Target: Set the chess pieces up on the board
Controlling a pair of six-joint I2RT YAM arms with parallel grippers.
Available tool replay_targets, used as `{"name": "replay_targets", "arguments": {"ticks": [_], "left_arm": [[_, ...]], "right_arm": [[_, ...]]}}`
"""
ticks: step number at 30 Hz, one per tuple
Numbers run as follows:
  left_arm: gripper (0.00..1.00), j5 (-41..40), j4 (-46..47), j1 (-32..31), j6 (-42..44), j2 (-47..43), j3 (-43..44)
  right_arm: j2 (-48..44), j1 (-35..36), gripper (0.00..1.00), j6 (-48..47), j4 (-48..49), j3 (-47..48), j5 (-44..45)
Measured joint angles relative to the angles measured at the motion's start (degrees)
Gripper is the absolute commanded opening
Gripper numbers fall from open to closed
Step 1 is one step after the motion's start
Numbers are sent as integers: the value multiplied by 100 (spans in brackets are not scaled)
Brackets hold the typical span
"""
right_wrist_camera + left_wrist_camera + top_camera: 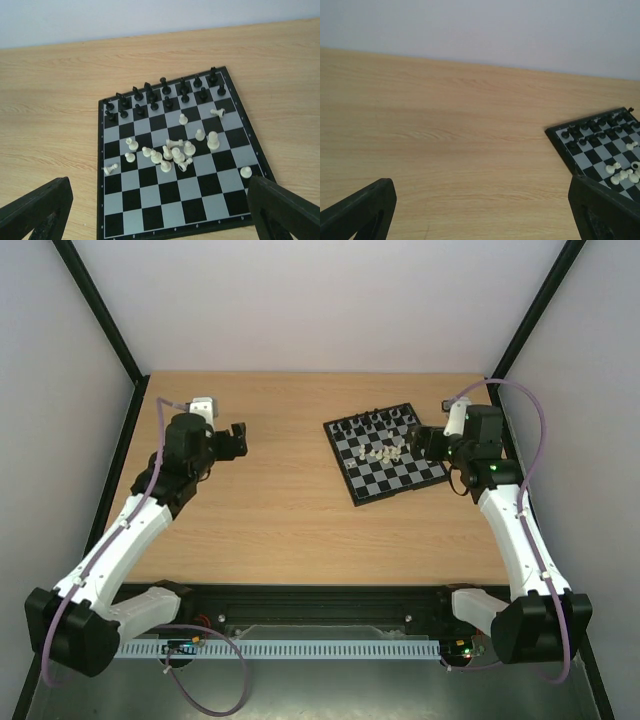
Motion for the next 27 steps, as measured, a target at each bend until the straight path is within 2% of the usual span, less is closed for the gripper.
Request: {"name": "replay_targets", "arguments": {"ticks": [9,14,18,21,23,24,27], "left_arm": [[77,776,-59,0,-651,1027,15],[75,1445,232,-103,-1029,1228,-227],[71,1812,476,-389,-1283,1440,-341],[68,1956,619,-612,-1447,1611,-385],[61,2026,772,-741,-1561,1738,-426],[58,2063,857,-800,-1620,1818,-457],[57,2157,1071,-903,-1808,2081,-535]], "right_arm": [[258,-42,99,-225,-345,4,-9],[1016,-341,98,-514,-509,153,7],[1961,-944,99,-697,-780,658,-212],[2601,-1408,82,-844,-925,1154,-282],[3012,-1631,61,-984,-1027,1502,-302],[3193,-1690,54,-1036,-1091,1652,-304],[3910,-1759,51,-1161,-1349,2238,-378]]}}
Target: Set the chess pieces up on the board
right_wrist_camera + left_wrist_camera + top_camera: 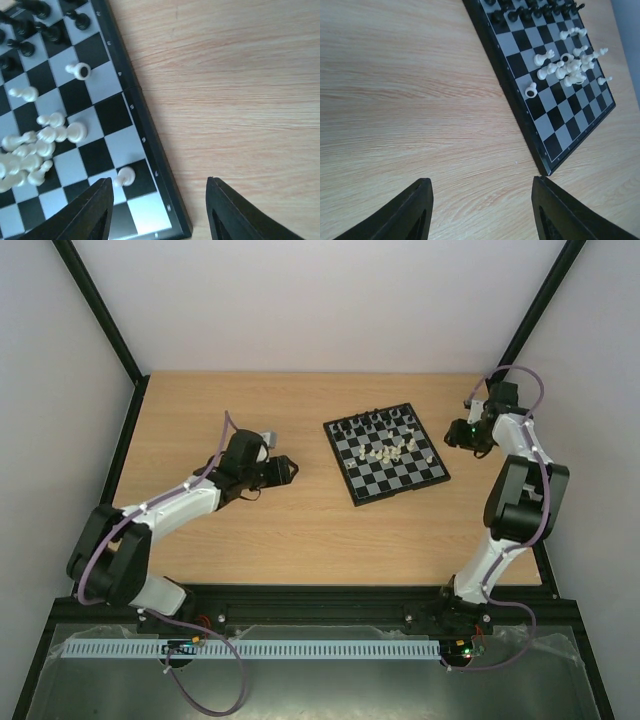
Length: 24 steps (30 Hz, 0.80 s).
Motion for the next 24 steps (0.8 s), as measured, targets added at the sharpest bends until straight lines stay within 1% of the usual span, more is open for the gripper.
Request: {"name": "replay_targets", "arguments": {"ticks": [3,5,6,8,9,11,14,17,24], "left_arm": [[61,96,225,-57,-162,323,-15],[61,138,391,-96,-278,533,-15],[59,149,455,-103,-315,619,-13],[49,179,588,-125,-424,824,0],[46,208,667,-133,-481,938,15],[43,317,892,-138,-564,1185,42],[44,542,1202,-146,-708,1567,131],[45,704,1541,-173,-879,1954,264],[45,824,2024,-221,-1241,2774,789]], "right_arm": [[612,0,51,-59,-199,413,-76],[955,0,51,-61,-345,616,-140],[1093,2,51,-59,-391,682,-175],[1296,2,50,-48,-505,811,-232],[1405,2,50,-37,-533,905,-256],[1547,0,50,-39,-566,1060,-295],[1755,2,48,-39,-612,1307,-374],[2000,2,42,-39,-625,1513,-468],[2376,0,38,-15,-691,1609,-782]]}}
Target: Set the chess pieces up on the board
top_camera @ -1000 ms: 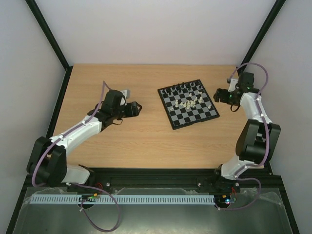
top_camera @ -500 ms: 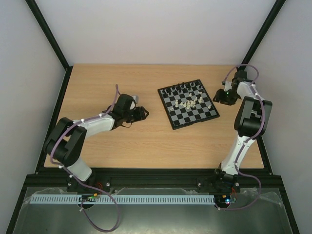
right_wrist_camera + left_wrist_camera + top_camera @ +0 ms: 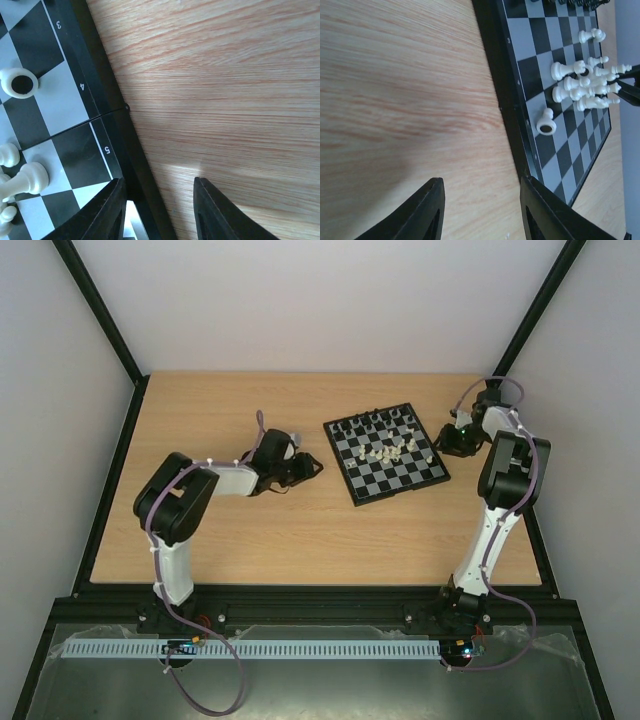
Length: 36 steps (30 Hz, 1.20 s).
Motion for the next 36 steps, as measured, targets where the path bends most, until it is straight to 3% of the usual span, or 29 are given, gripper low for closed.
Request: {"name": "replay_targets", "arguments": {"ticks": [20,36], "left_arm": [[41,133,774,17,-280,1351,1080],[24,-107,455,105,-177,1742,1725]], "right_arm": [[-656,-7,35,-391,363,-1298,-503],[-990,11,31,-754,407,-1895,-710]]}}
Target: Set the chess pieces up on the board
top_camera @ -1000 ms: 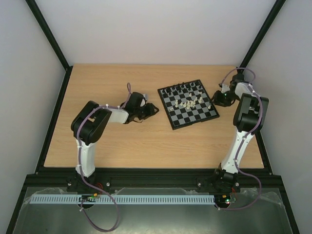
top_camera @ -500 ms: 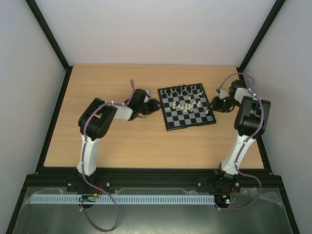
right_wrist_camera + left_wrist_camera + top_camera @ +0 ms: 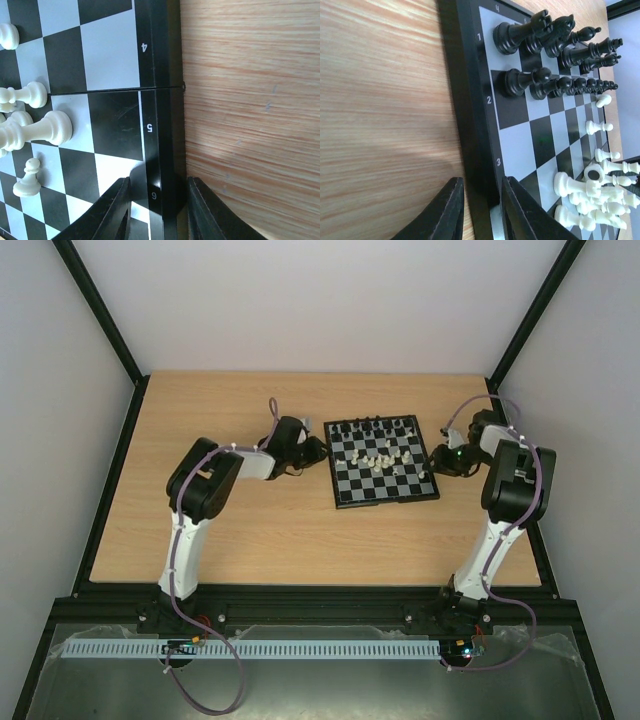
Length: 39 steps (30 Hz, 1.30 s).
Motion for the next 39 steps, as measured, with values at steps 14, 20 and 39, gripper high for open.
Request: {"name": "replay_targets", "arguments": {"ticks": [14,20,39], "left_arm": [[13,-39,-186,66,317,103,229],[11,-219,-52,96,433,-105,-81],[9,-647,376,136,514,-1364,-1952]], "right_arm": [[-286,219,29,-149,-72,-352,96],[-444,494,29,-201,-221,-483,323],[-839,1154,29,-407,-485,-1019,391]]}}
